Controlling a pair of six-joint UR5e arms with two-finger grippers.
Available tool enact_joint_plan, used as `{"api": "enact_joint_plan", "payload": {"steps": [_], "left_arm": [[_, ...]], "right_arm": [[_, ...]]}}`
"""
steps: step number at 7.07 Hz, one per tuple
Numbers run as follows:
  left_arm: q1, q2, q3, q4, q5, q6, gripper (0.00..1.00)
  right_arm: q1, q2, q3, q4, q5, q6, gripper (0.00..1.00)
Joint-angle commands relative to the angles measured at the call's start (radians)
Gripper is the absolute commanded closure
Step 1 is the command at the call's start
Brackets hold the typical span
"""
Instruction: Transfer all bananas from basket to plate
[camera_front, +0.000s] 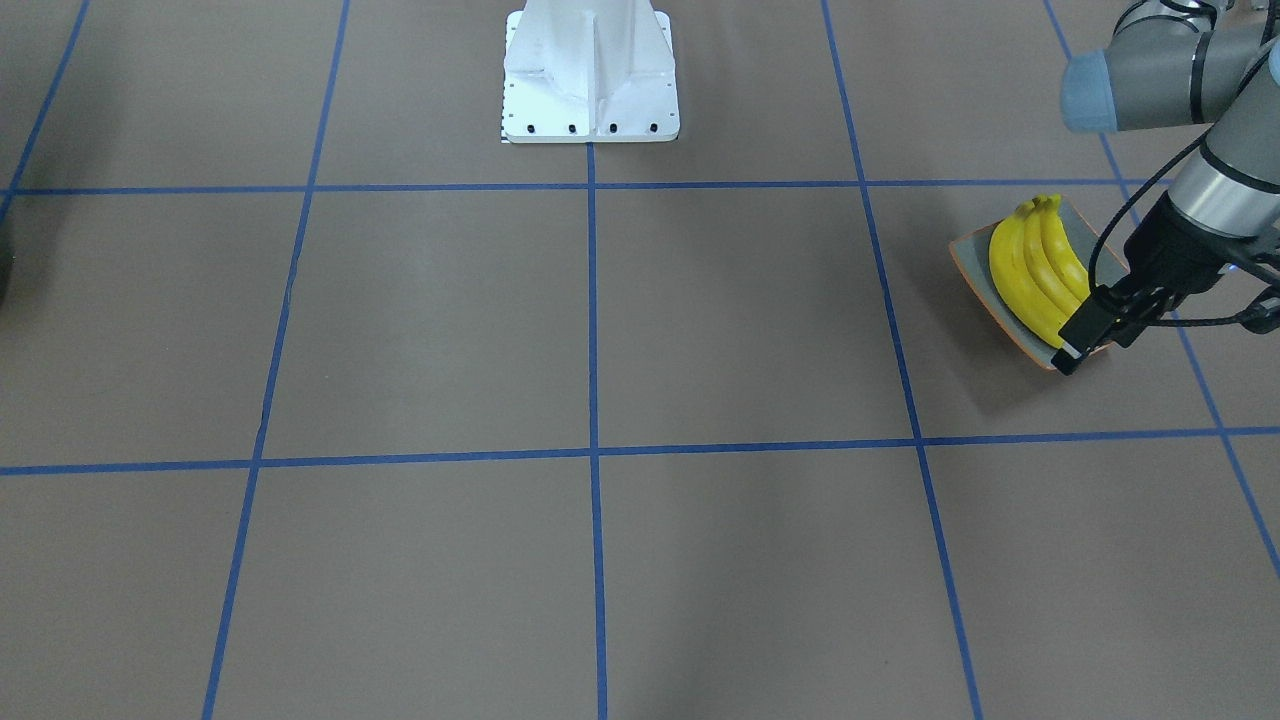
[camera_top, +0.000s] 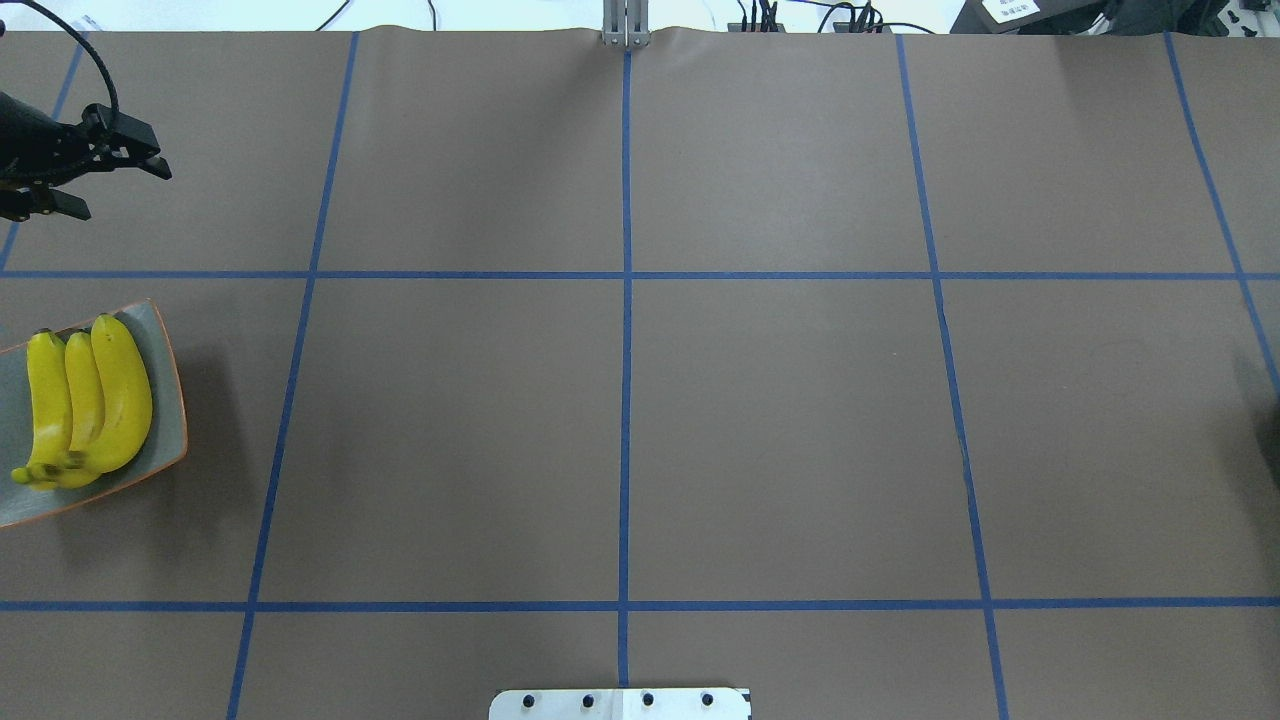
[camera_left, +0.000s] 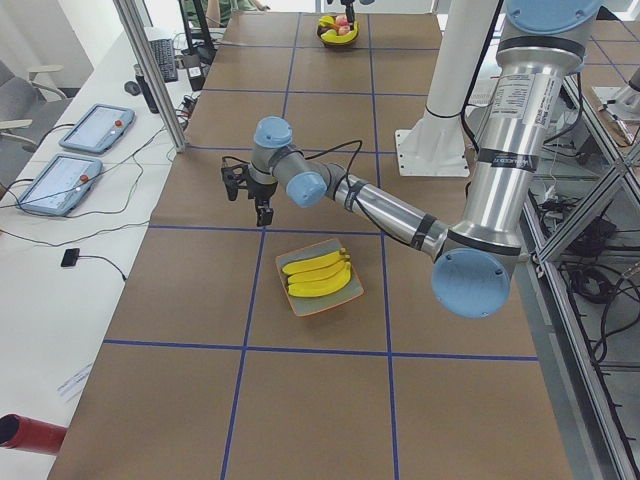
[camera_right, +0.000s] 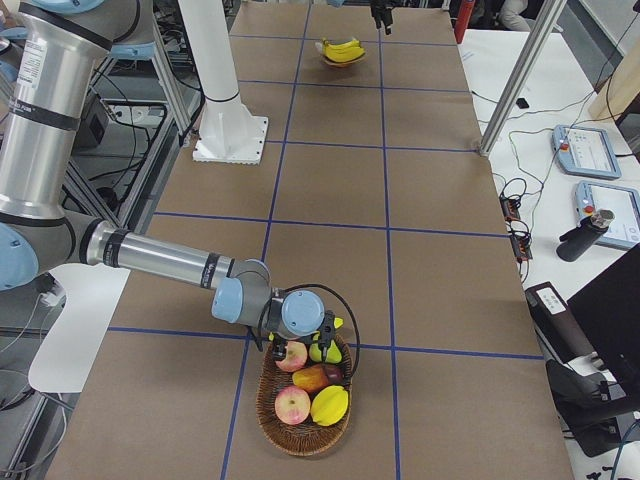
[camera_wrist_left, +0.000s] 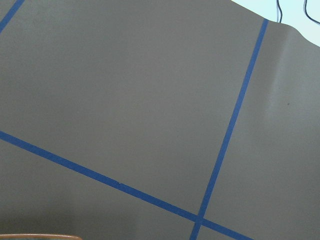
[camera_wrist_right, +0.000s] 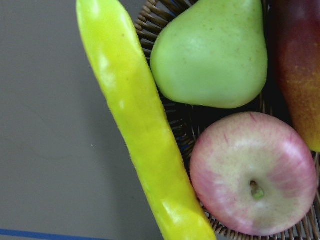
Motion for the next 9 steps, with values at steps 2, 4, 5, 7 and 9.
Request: {"api": "enact_joint_plan", "payload": {"steps": [2,4,5,7,9], "left_arm": [[0.0,-0.001,0.0,0.0,0.0,0.0,0.0],[0.0,-0.001,0.0,-0.002,0.0,0.0,0.0],[0.0,-0.006,0.0,-0.002,0.0,0.0,0.0],[0.003,-0.008,0.001,-0.002,0.0,0.0,0.0],[0.008,-0.015,0.001,0.0,0.0,0.0,0.0]], "right_arm": [[-0.018,0.005,-0.015,0.0,0.042,-0.002,0.0],[-0.022,0.005,-0.025,0.001,0.047,-0.003,0.0],[-0.025,0.005,-0.027,0.003,0.047,-0.005,0.0],[-0.028,0.006,-0.028,0.003,0.047,-0.005,0.0],[-0.03,0.015,-0.031,0.003,0.056,-0.005,0.0]]}}
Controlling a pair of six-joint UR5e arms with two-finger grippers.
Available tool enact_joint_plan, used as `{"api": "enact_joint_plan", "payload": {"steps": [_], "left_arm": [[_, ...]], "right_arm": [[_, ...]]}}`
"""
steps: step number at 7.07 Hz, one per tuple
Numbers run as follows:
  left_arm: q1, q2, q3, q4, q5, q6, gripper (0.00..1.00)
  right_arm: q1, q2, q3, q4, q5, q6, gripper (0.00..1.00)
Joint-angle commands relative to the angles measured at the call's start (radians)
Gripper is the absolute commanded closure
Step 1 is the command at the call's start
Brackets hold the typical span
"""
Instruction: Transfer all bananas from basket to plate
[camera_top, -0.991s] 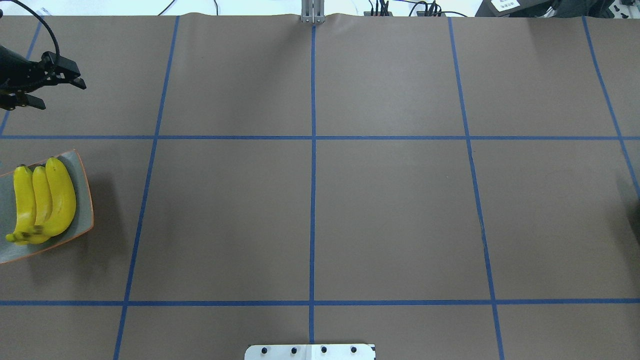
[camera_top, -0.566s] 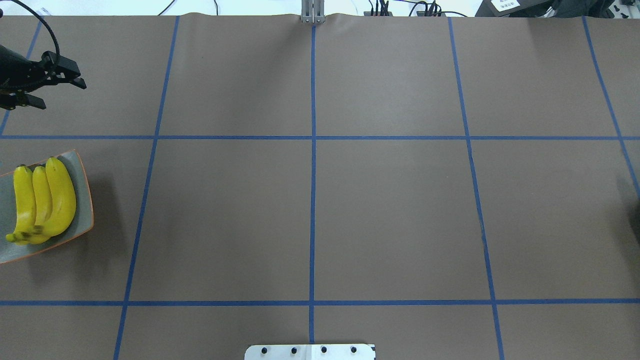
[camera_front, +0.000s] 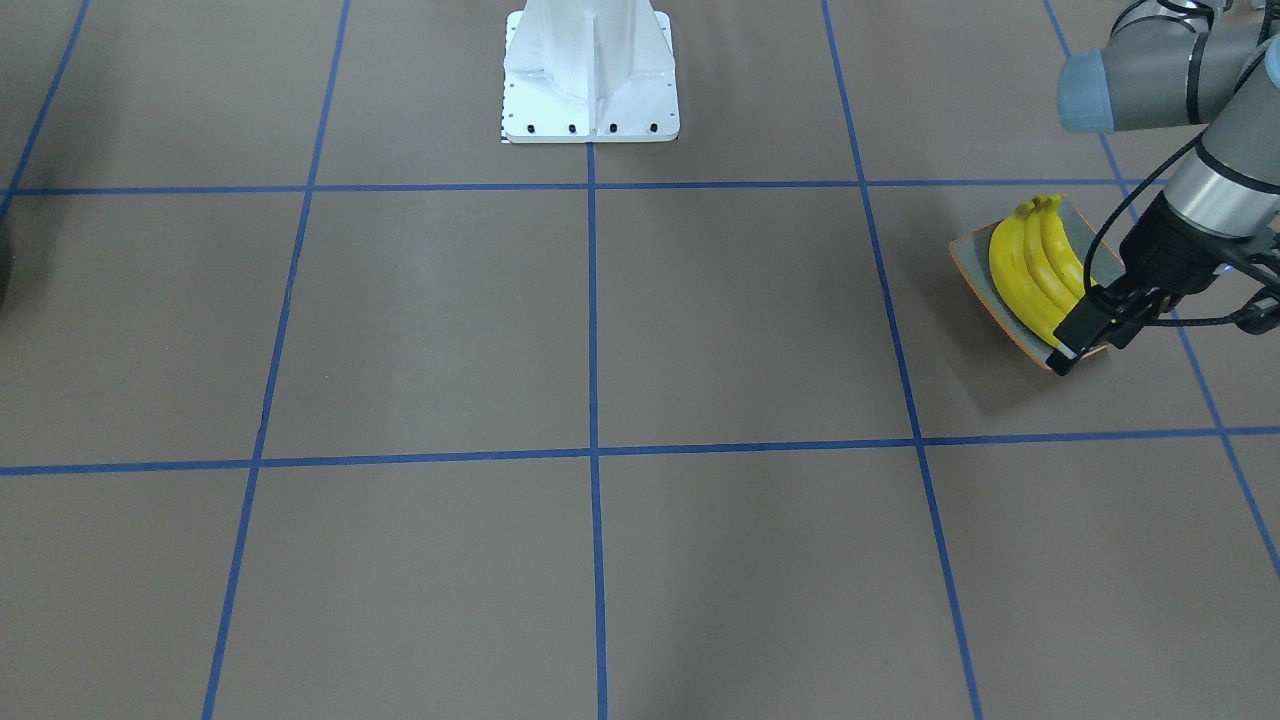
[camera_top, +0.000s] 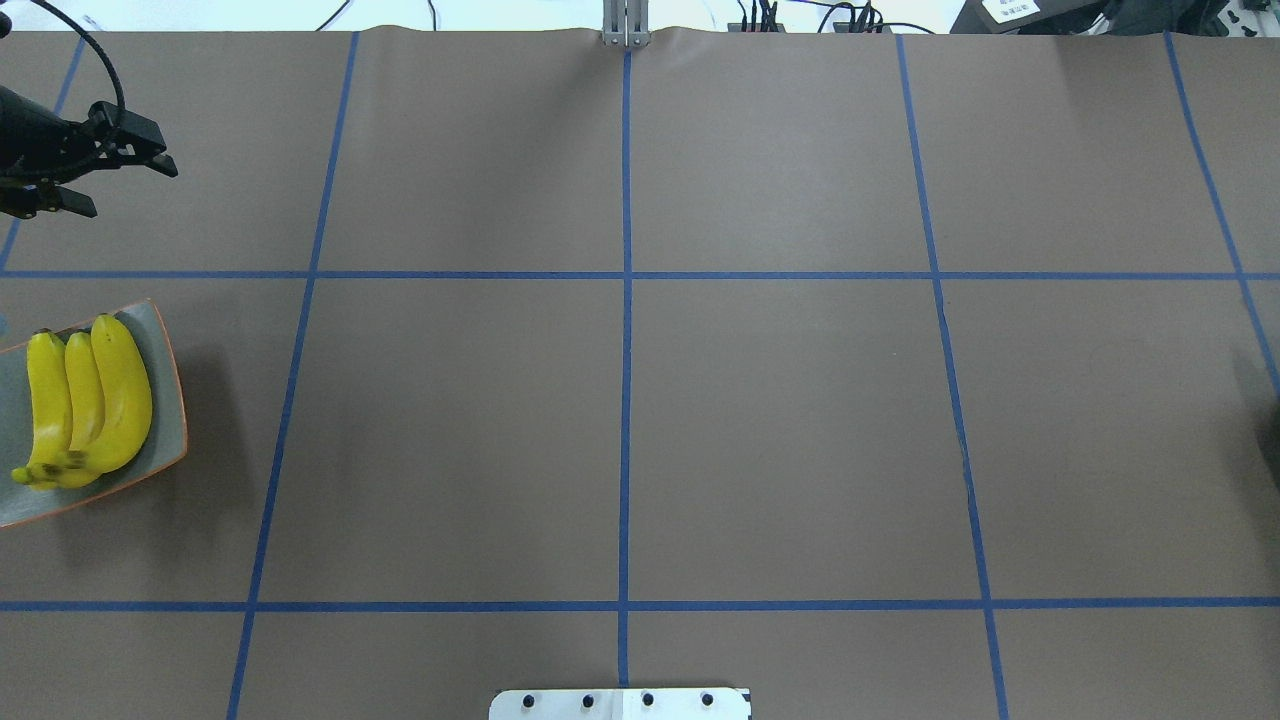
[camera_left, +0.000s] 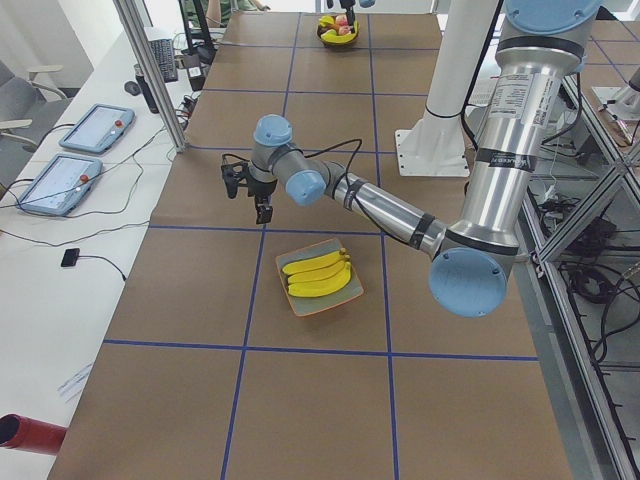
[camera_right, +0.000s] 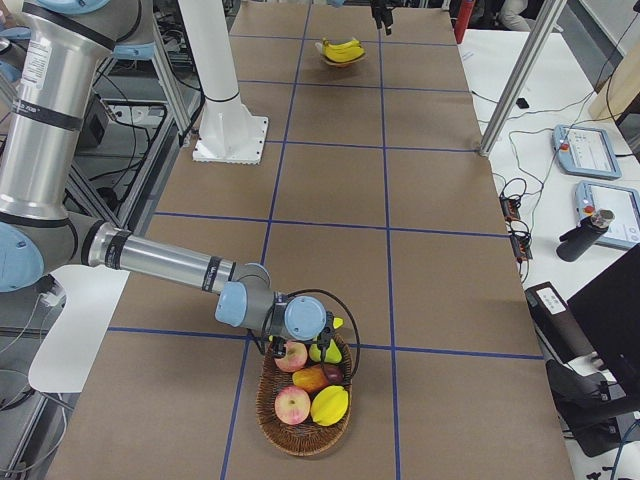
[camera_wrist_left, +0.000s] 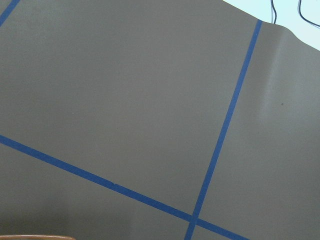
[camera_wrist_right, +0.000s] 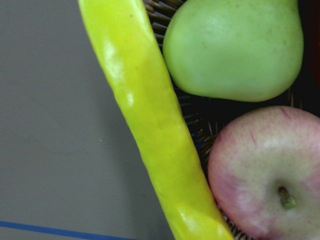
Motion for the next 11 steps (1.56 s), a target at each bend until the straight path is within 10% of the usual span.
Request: {"api": "enact_joint_plan", "payload": {"steps": [1,11], "left_arm": [[0.001,-0.005,0.001,0.001,0.0,0.0,0.0],[0.01,-0.008,0.004,0.001,0.0,0.0,0.0]], "right_arm": [[-0.003,0.016,-0.003,-0.001,0.012,0.003,0.0],[-0.015,0.086,-0.043,-0.003,0.009,0.015,0.0]]}}
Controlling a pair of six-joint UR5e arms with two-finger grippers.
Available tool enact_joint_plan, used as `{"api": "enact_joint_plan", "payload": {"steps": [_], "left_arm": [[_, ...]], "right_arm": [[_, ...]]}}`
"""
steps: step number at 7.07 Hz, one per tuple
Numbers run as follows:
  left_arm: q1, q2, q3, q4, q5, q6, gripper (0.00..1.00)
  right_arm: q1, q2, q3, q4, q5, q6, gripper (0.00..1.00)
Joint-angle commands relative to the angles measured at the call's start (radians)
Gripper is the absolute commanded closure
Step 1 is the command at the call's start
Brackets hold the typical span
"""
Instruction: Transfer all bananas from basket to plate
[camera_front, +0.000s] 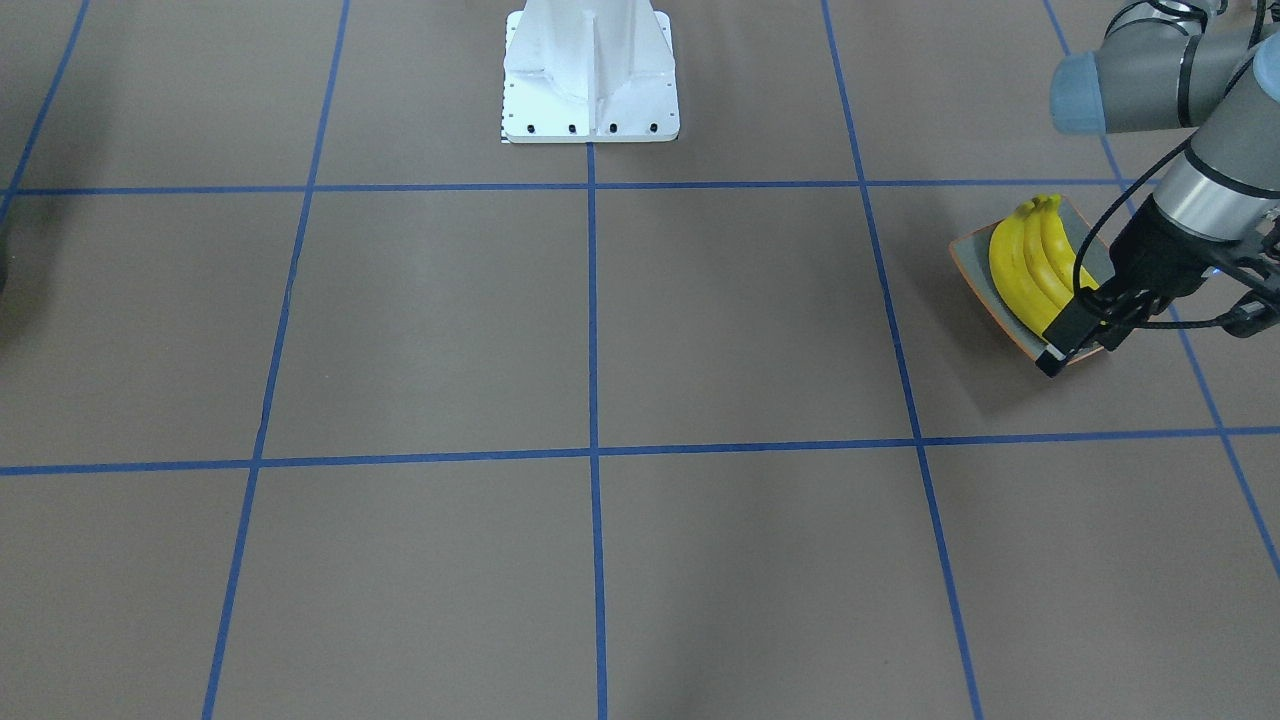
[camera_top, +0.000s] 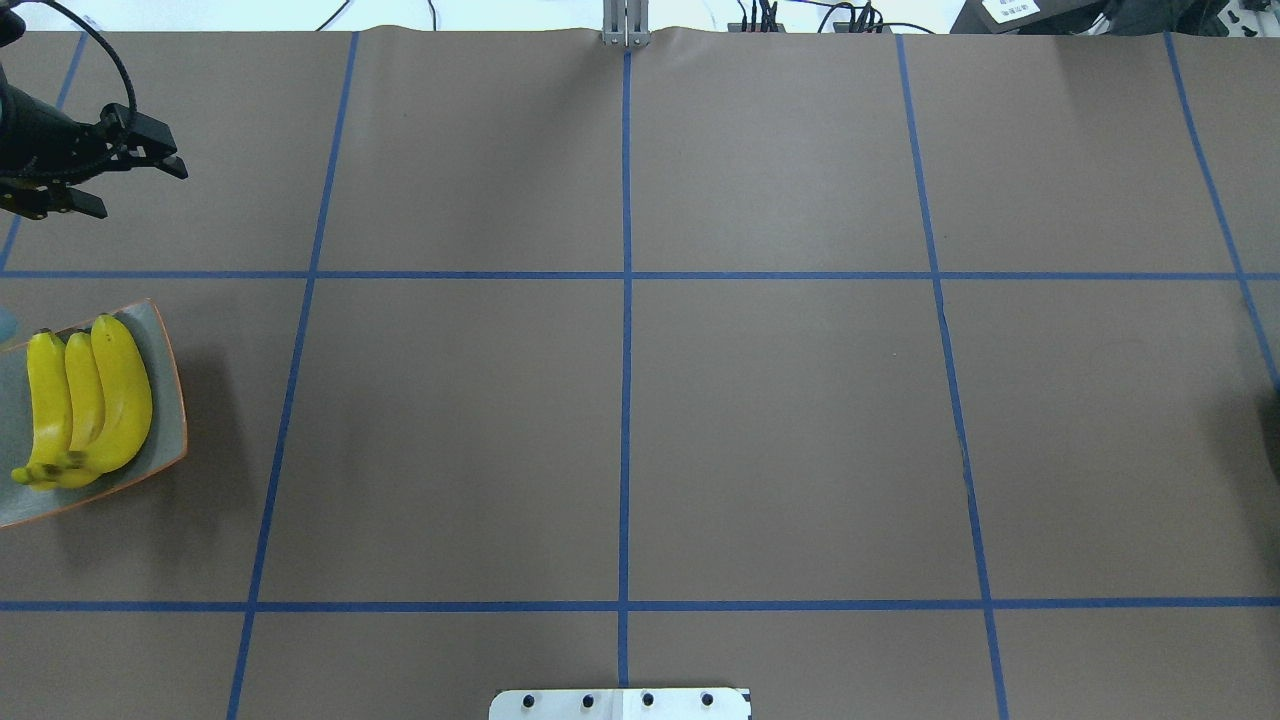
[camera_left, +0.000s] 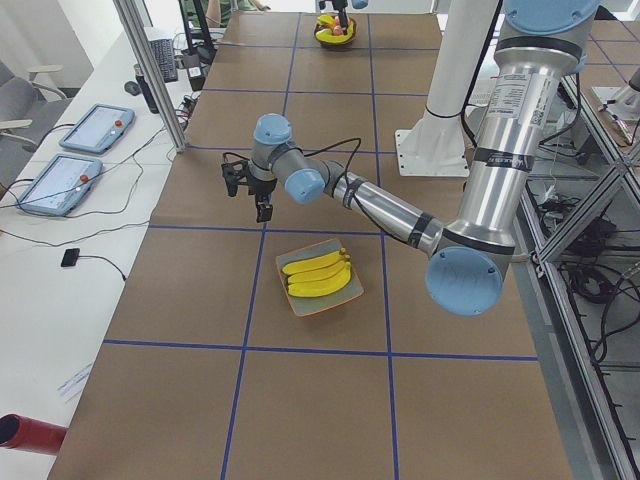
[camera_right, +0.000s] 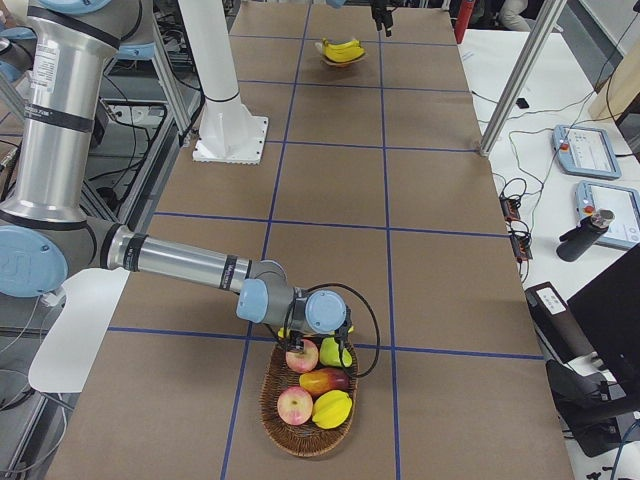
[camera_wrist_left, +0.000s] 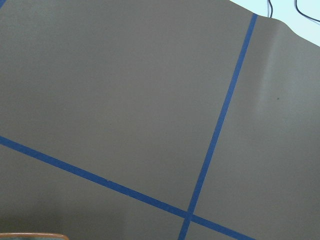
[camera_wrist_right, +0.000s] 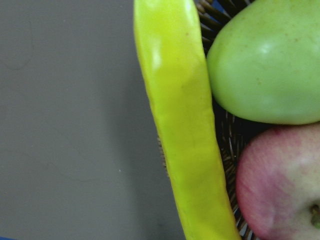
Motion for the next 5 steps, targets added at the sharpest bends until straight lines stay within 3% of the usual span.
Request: {"api": "enact_joint_plan", "payload": {"steps": [1,5], "left_arm": [[0.001,0.0,0.0,0.0,0.0,0.0,0.0],[0.001,0.0,-0.002,-0.002,0.0,0.001,0.0]], "right_arm": [[-0.001,0.005,-0.004,0.001,-0.003,0.0,0.0],[-0.001,0.005,-0.029,0.004,-0.003,-0.012,0.01]]}}
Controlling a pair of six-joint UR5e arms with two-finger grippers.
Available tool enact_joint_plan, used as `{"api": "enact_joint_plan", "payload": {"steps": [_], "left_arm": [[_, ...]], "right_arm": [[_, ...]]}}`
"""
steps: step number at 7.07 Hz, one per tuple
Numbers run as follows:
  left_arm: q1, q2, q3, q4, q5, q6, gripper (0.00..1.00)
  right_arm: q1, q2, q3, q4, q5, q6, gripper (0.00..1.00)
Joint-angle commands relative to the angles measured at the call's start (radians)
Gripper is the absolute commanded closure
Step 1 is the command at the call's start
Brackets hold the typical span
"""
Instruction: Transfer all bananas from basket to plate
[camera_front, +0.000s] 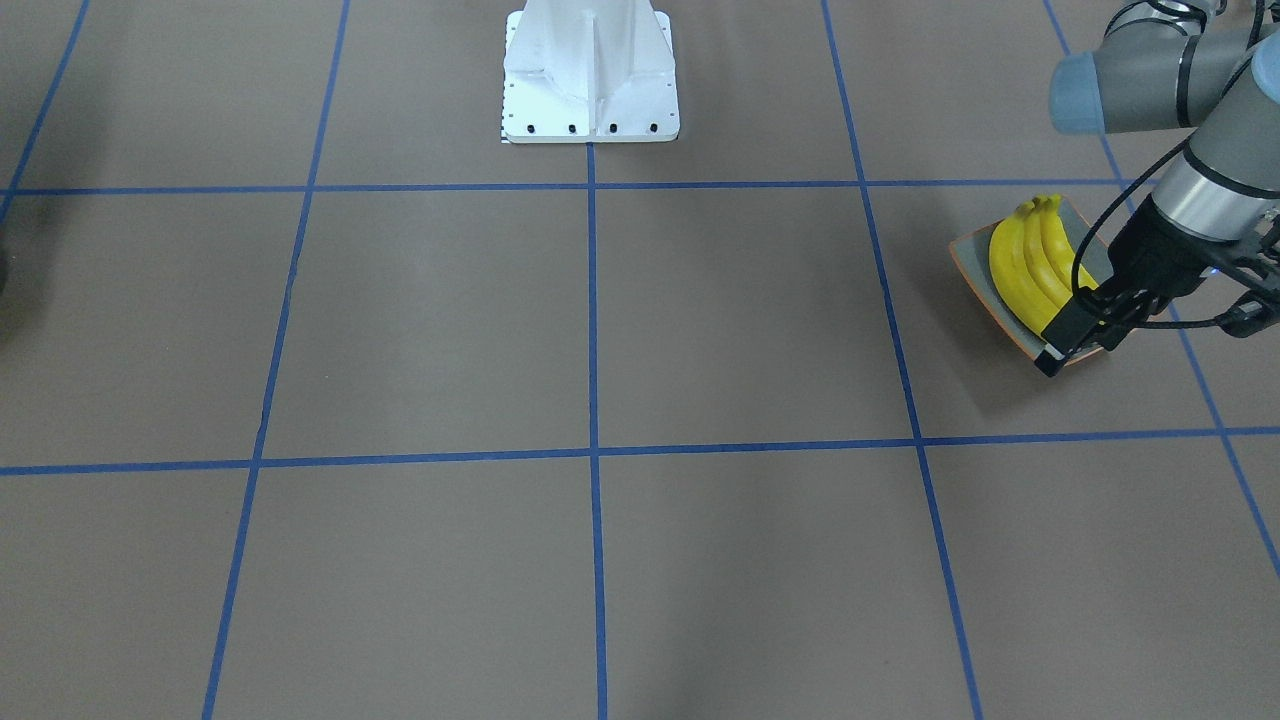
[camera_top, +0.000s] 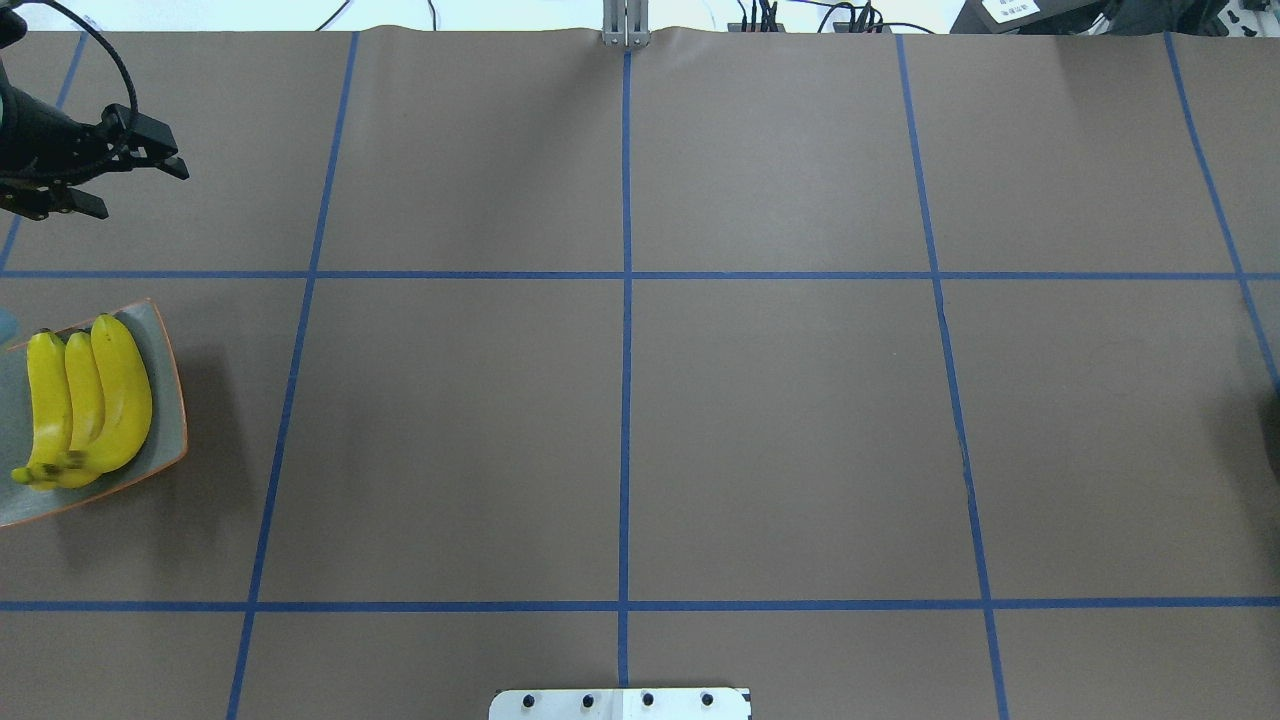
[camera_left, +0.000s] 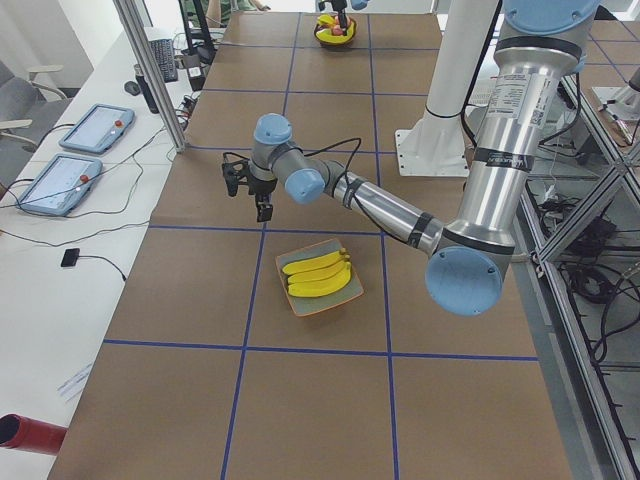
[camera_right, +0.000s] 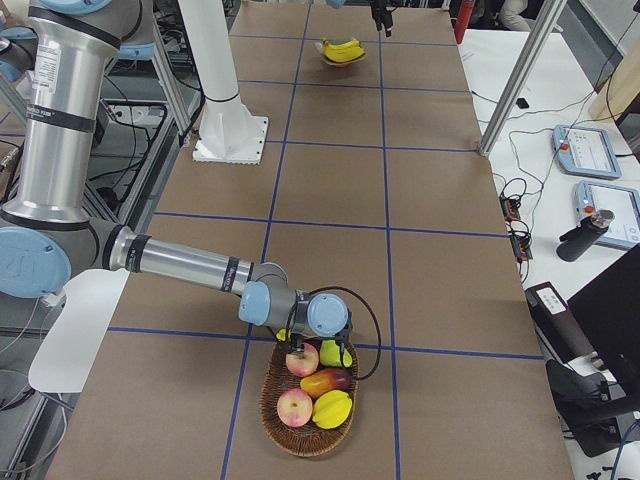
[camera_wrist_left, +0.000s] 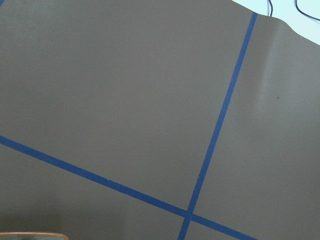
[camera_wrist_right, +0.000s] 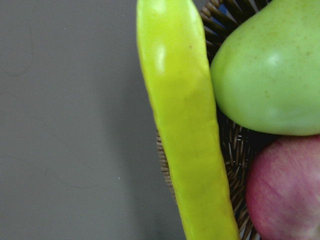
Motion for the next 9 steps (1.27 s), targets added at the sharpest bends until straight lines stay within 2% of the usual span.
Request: {"api": "enact_joint_plan", "payload": {"steps": [1,5,6,7,8,9], "left_arm": [[0.0,-0.002,-0.001,-0.001,0.0,0.001,0.0],[0.0,-0.003,-0.002,-0.001,0.0,0.001,0.0],[0.0,-0.006,-0.001,0.0,0.0,-0.001,0.0],[-0.002,-0.006,-0.002,0.0,0.0,0.001,0.0],[0.0,-0.006,-0.001,0.0,0.0,0.001,0.0],[0.0,-0.006,-0.001,-0.001,0.0,-0.001,0.0]], "right_arm": [[0.0,0.0,-0.008,0.0,0.0,-0.004,0.01],[0.0,0.002,-0.013,0.0,0.0,-0.004,0.02],[0.0,0.002,-0.014,0.0,-0.001,-0.002,0.07],[0.0,0.002,-0.014,0.0,-0.001,-0.004,0.17],[0.0,0.002,-0.014,0.0,-0.007,-0.005,0.21],[0.0,0.002,-0.014,0.002,-0.009,-0.005,0.21]]}}
